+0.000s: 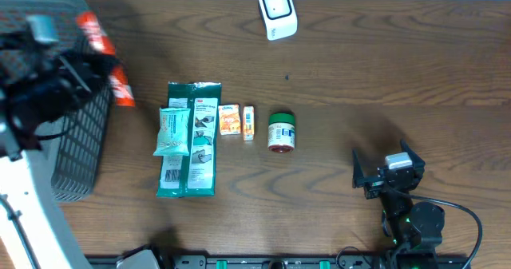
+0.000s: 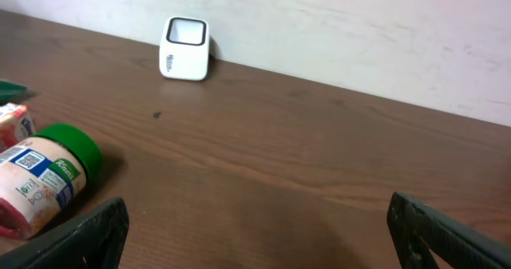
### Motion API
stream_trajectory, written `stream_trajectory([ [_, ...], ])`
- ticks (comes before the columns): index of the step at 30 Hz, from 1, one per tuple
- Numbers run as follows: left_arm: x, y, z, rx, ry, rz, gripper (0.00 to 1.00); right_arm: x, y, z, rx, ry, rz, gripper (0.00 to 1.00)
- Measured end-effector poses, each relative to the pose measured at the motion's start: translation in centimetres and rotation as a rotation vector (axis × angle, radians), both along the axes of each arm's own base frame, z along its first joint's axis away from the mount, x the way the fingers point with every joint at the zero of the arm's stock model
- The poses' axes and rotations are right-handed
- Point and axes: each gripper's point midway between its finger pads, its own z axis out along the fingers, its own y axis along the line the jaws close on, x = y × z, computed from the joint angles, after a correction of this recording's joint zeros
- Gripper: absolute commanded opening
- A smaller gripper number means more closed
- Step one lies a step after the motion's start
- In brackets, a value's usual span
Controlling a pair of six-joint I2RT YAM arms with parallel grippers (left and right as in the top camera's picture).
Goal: Scan the item barcode
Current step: 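Reach the left gripper into the basket and grasp the red Nescafe sachet, then lift the Nescafe sachet up and move the right gripper toward it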
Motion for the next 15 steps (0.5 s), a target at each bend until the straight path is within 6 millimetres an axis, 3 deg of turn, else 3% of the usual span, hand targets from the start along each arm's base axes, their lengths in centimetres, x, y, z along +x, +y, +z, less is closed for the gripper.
stream_trajectory([
  [3,-0.3,-4.0,-0.8,-0.080,0.012,-0.174,0.08,0.1,-0.3,0.0,-0.013,-0.001,-0.018,0.99],
  [8,-0.3,-7.4,-1.0,-0.207,0.010,-0.351,0.07,0.1,-0.9,-0.1,-0.026,-0.001,-0.050,0.99],
  [11,0.0,-8.5,-1.0,-0.285,0.010,-0.425,0.08,0.4,-1.0,2.4,-0.036,-0.105,-0.057,0.99],
  [13,0.2,-9.1,-0.8,-0.361,0.006,-0.481,0.08,0.2,-0.6,5.3,-0.031,-0.225,-0.035,0.99],
  [15,0.4,-9.4,-0.6,-0.415,0.003,-0.514,0.08,0.0,0.1,6.3,-0.028,-0.266,0.006,0.99],
])
